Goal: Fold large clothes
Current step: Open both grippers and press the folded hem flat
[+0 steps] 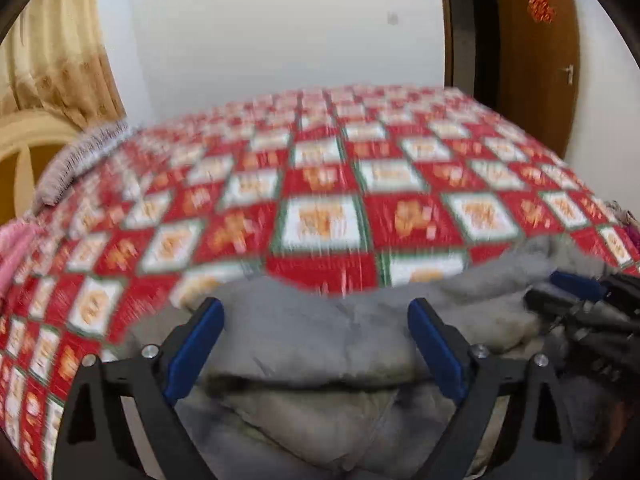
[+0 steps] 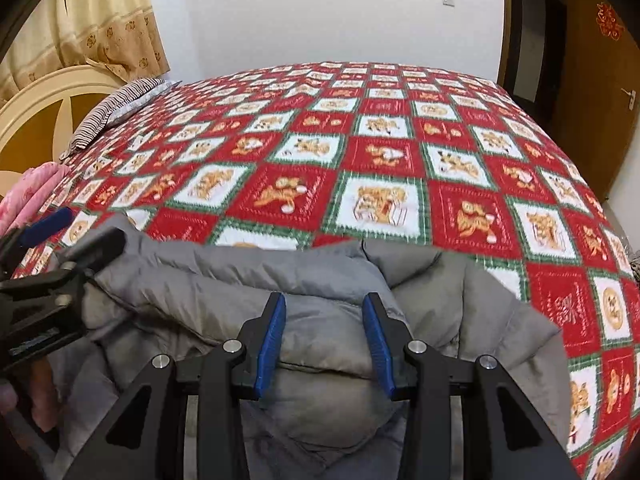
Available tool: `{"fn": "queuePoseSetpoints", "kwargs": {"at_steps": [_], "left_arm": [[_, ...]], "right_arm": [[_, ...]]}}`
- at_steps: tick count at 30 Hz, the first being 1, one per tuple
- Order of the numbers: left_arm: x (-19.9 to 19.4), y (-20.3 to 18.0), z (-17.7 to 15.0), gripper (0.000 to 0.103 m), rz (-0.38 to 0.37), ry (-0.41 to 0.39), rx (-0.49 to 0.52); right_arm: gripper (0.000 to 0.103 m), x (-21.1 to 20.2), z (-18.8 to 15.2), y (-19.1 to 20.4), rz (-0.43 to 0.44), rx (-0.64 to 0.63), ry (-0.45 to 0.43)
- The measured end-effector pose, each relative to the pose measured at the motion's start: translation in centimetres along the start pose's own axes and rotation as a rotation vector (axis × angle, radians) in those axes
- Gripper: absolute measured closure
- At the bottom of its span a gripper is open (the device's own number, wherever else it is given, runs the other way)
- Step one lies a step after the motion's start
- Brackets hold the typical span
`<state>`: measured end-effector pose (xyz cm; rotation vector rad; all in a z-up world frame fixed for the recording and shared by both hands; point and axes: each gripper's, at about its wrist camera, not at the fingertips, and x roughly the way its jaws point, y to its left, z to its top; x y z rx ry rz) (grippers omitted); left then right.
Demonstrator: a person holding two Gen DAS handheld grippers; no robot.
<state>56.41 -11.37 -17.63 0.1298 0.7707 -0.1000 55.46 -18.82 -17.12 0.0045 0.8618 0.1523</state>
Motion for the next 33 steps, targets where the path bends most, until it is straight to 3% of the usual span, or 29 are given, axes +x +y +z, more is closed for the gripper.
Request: {"fn": "queuePoseSetpoints", "kwargs": {"at_steps": [3, 13, 33], "left_arm": [[1.8, 0.7, -1.6, 0.007, -0.008, 0.066, -0.032], [3.7, 0.2, -2.5, 0.0, 0.009, 0.116, -0.044], [4.3, 0.1, -2.7, 0.0, 0.003, 0.128, -0.047]], "right_arm": [[0.062, 0.4, -0.6, -0.4, 0.011, 0.002, 0.007], [0.061, 2.3, -1.9, -0.8, 0.017, 0.017, 0.026], [0.061, 3.0, -2.2, 0.5, -0.062, -0.038, 0.029]]}}
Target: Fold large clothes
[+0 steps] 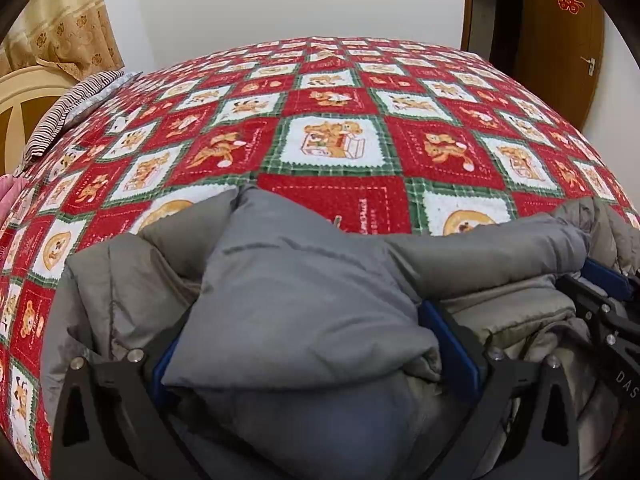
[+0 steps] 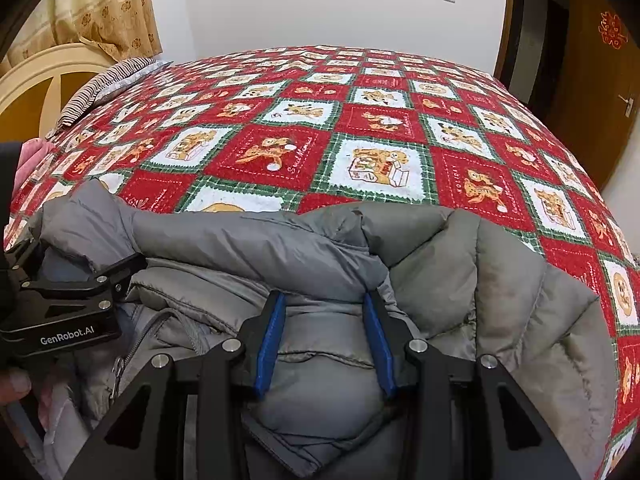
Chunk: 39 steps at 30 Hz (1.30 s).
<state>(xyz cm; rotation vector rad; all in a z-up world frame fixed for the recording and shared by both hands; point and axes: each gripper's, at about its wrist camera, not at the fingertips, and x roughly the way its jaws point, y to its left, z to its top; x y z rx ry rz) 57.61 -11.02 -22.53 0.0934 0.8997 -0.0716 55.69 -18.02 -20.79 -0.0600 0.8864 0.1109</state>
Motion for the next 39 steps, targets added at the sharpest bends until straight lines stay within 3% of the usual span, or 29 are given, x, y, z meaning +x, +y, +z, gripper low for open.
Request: {"fn": "queuePoseSetpoints", "kwargs": {"at_steps": [31, 33, 36, 39], "left_arm": [[0.1, 0.0, 0.2, 0.0, 0.015, 0.015, 0.014], [-1.4, 0.3, 1.2, 0.0, 0.032, 0.02, 0.033], [-6.8, 1.7, 1.9, 0.0, 0.046, -0.062, 0.045], [-12.4, 3.9, -0.5, 0.0, 0.041, -0.088, 0.097]], "right_arm": [[0.061, 0.3, 0.1, 0.2, -0.008, -0.013, 0.012], [0.059, 0.1, 0.5, 0.0, 0.005, -0.025, 0.03], [0.034, -2.5, 1.1, -1.7, 0.022, 0.011, 0.051], [0.031, -8.1, -0.1, -4.1, 0.016, 0.046, -0.01]]}}
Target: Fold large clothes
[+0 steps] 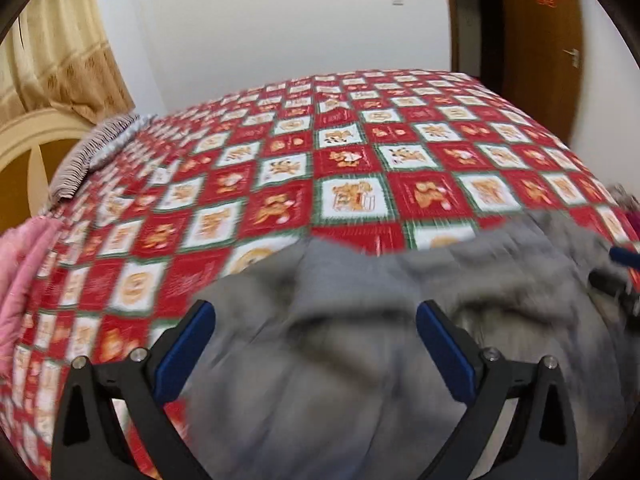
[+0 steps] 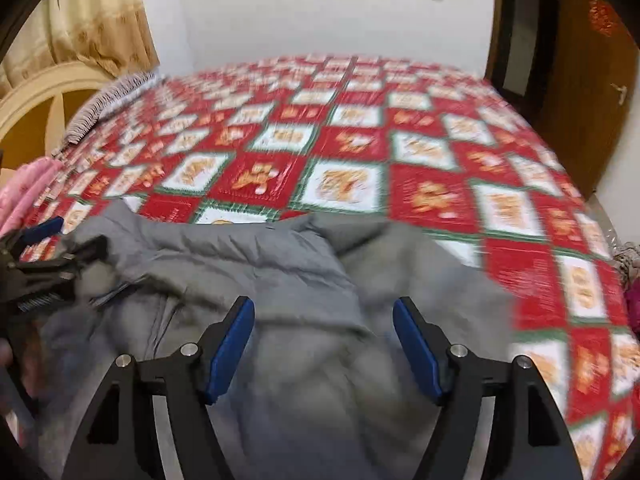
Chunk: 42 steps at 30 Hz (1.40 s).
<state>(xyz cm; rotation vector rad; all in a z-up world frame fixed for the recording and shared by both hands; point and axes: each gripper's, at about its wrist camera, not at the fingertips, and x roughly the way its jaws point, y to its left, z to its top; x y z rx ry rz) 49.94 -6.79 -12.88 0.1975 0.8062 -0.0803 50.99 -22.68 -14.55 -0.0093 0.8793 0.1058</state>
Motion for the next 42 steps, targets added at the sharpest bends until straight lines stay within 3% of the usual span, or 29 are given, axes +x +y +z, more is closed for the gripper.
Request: {"fn": "queuePoseSetpoints", "kwargs": {"at_steps": [6, 10, 15, 21, 31, 33, 34, 36, 37, 38, 39, 42], "left_arm": [[-7.6, 3.7, -12.4, 0.0, -0.008, 0.072, 0.082], [-10.4, 4.7, -20.4, 0.0, 0.074, 0.105, 0.136], [-13.0, 5.8, -25.2, 0.0, 0.052, 0.143, 0.05], [-16.7, 6.6, -29.2, 0.0, 0.022, 0.122, -0.022], [-18.8, 7.7, -34.6, 0.0, -0.098, 0.116, -0.106], [-19.0, 7.7, -35.1, 0.01, -0.133, 0.101, -0.125], [-19.2, 7.5, -35.3, 0.015, -0.145, 0.081, -0.118], [-19.6, 6.9, -35.3, 0.046, -0.179, 0.065, -0.084], [-20.0, 6.6, -35.2, 0.055, -0.194, 0.06, -0.073], [-20.4, 6.4, -35.1, 0.08, -0.209, 0.053, -0.058], [-20.8, 6.1, -35.0, 0.086, -0.22, 0.047, -0.045], [-23.3, 5.6, -34.7, 0.09, -0.178, -0.022, 0.005]], "right_arm": [[0.031, -7.7, -9.4, -3.2, 0.013, 0.053, 0.052], [0.031, -11.4, -16.6, -5.2, 0.012, 0.096, 0.084], [0.031, -15.5, -24.2, -6.4, 0.037, 0.173, 0.094], [0.031, -19.7, -31.4, -5.9, 0.053, 0.229, 0.083], [0.031, -24.7, -38.6, -4.5, 0.116, 0.249, 0.045], [0.036, -25.1, -39.6, -4.1, 0.131, 0.245, 0.033], [0.046, -25.3, -39.9, -3.9, 0.141, 0.245, 0.028], [0.06, -25.4, -40.3, -3.7, 0.171, 0.253, 0.017], [0.071, -25.3, -40.4, -3.6, 0.192, 0.259, 0.017], [0.08, -25.3, -40.4, -3.6, 0.215, 0.271, 0.018], [0.084, -25.5, -40.3, -3.6, 0.228, 0.28, 0.01], [0.091, -26.9, -40.1, -2.9, 0.225, 0.26, -0.03]]}}
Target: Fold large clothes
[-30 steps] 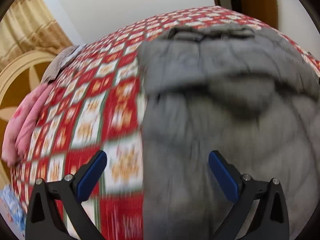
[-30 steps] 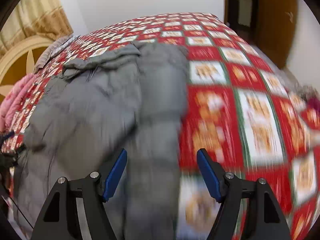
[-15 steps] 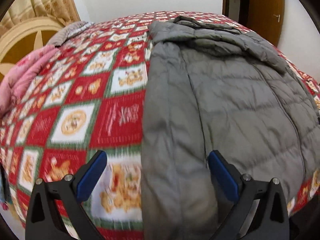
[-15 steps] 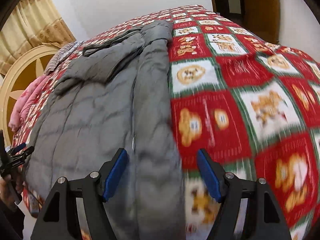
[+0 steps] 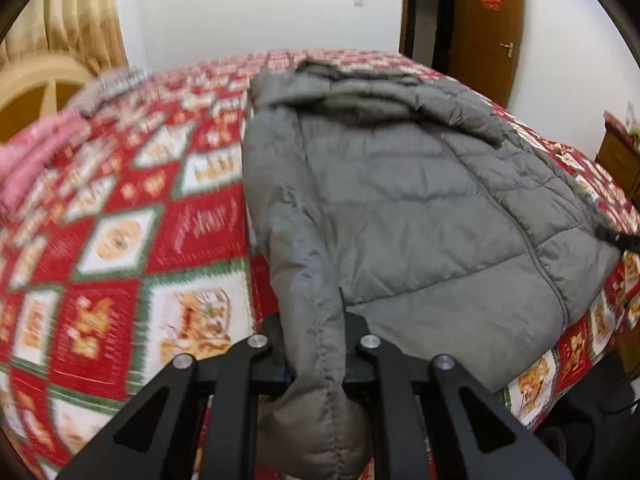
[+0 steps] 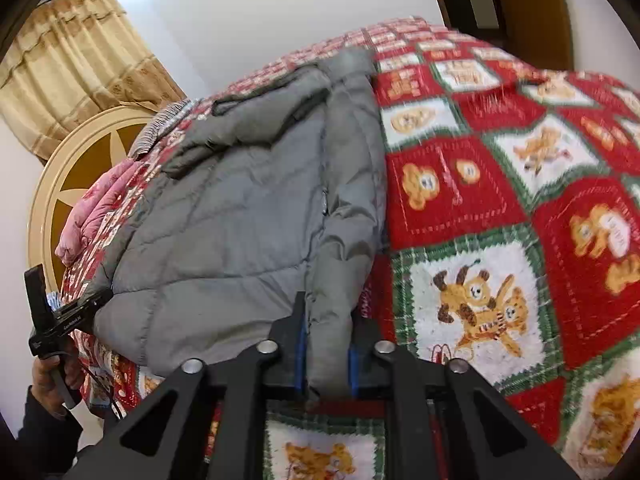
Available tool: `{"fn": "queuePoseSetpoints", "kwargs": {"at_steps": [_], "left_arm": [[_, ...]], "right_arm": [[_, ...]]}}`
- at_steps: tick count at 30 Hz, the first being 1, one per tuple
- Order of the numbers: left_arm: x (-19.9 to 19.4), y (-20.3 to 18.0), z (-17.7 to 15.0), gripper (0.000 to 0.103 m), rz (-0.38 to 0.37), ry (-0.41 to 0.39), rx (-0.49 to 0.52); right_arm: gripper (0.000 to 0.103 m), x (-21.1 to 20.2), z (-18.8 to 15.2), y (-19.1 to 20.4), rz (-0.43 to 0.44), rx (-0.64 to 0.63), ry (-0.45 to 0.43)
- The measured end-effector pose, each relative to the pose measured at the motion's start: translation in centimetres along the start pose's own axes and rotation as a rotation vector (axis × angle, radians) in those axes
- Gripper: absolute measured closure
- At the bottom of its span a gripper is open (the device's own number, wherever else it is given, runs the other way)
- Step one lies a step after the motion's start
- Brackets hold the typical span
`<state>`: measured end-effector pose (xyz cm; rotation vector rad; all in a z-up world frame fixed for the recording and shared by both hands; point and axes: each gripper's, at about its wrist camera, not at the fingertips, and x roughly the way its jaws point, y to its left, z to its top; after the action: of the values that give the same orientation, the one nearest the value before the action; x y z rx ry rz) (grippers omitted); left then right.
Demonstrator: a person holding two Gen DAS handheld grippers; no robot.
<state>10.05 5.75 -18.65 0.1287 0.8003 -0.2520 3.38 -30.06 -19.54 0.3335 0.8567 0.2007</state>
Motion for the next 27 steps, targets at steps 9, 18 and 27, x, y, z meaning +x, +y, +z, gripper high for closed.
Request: {"fn": "queuePoseSetpoints", "kwargs": {"at_steps": [9, 18, 27], "left_arm": [[-11.3, 0.8, -0.5, 0.092, -0.128, -0.171, 0.019], [-13.6, 2.2, 5.6, 0.092, -0.15, -0.298, 0.05], [-2.8, 4.6, 15.8, 0.092, -0.152, -0.218, 0.003]], "right_arm": [[0.093, -9.3, -1.6, 1.1, 0.049, -0.06, -0.094], [0.093, -16.9, 0.9, 3.7, 0.137, -0.124, -0.249], [0.093, -9.3, 13.8, 2.9, 0.096, -0.033, -0.312]]}}
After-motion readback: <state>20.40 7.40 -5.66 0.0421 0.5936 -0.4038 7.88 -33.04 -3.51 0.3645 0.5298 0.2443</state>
